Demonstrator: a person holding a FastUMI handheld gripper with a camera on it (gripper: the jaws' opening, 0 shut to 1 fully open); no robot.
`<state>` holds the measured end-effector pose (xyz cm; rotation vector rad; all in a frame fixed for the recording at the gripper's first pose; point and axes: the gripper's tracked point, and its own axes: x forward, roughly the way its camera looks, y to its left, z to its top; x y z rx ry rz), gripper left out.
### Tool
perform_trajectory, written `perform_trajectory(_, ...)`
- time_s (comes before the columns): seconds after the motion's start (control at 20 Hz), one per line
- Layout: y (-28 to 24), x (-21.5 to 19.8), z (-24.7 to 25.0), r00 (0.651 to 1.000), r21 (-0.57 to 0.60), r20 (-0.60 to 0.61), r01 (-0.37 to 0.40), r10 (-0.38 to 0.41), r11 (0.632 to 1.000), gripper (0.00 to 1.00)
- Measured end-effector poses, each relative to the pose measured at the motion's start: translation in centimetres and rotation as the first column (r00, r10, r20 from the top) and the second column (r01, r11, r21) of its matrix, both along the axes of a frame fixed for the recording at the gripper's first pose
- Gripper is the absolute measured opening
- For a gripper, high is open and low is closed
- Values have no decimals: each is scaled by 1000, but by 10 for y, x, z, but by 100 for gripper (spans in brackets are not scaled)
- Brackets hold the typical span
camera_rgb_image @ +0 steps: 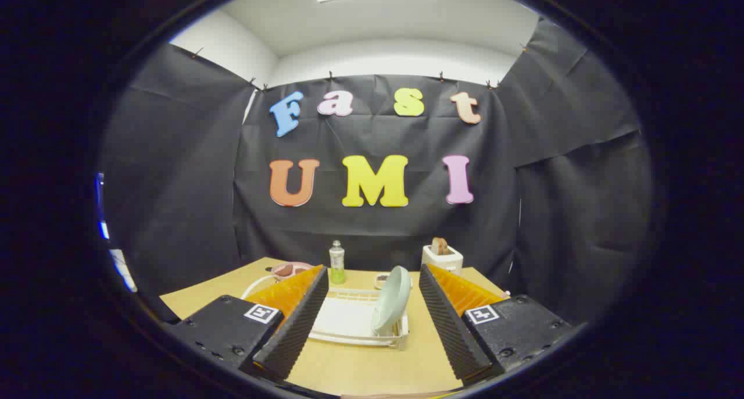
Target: Take the plate from the dish rack, then take the spoon from the basket and place it into the plate.
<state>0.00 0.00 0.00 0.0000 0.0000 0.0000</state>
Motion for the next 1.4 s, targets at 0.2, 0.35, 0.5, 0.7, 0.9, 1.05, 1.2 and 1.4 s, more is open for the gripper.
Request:
perform_trajectory(0.2, -4, 7, -1, 1000, 42, -26, 16, -15, 999, 100)
perform_trajectory(0.35, -11, 11, -2, 999, 45, -30, 26, -25, 999, 100)
perform_trajectory(0.5, -19, 11, 0, 999, 52, -29, 39, -38, 998, 100)
perform_trajectory(0.7, -26, 15, 2, 998, 55, -30, 48, -47, 997, 100)
perform_trajectory(0.9, -38, 30, 13, 998, 51, -37, 59, -57, 997, 100)
perform_trajectory(1.05, -48, 54, 20, 995, 37, -53, 85, -83, 996, 100)
perform_trajectory(1.2, -57, 85, 22, 989, 34, -113, 102, -98, 994, 100)
perform_trajectory(1.4, -68, 130, 24, 970, 14, -209, 132, -127, 991, 100)
